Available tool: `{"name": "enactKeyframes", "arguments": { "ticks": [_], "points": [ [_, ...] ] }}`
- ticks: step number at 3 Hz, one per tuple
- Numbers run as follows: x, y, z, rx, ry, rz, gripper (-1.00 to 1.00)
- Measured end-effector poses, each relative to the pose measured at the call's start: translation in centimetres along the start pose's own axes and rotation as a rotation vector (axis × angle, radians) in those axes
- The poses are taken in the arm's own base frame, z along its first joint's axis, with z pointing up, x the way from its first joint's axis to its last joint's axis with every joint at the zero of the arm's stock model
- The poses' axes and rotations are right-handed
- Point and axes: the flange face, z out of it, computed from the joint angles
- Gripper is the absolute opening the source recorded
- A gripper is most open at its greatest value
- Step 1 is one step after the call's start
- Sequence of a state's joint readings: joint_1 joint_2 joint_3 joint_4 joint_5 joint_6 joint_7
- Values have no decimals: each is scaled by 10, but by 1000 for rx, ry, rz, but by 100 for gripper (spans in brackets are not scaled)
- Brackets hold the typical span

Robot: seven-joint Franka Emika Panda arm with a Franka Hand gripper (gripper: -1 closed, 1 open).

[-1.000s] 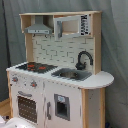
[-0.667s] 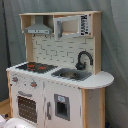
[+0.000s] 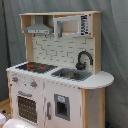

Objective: Play with the kitchen

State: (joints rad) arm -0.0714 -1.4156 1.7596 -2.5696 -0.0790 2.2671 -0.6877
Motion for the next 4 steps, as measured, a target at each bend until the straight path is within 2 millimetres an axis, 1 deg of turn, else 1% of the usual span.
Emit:
{"name": "enactKeyframes", "arguments": {
  "ticks": [2, 4],
  "points": [
    [-28, 13, -15, -113, 73, 64, 100],
    [-57, 23, -35, -221, 161, 122, 100]
  ]
}}
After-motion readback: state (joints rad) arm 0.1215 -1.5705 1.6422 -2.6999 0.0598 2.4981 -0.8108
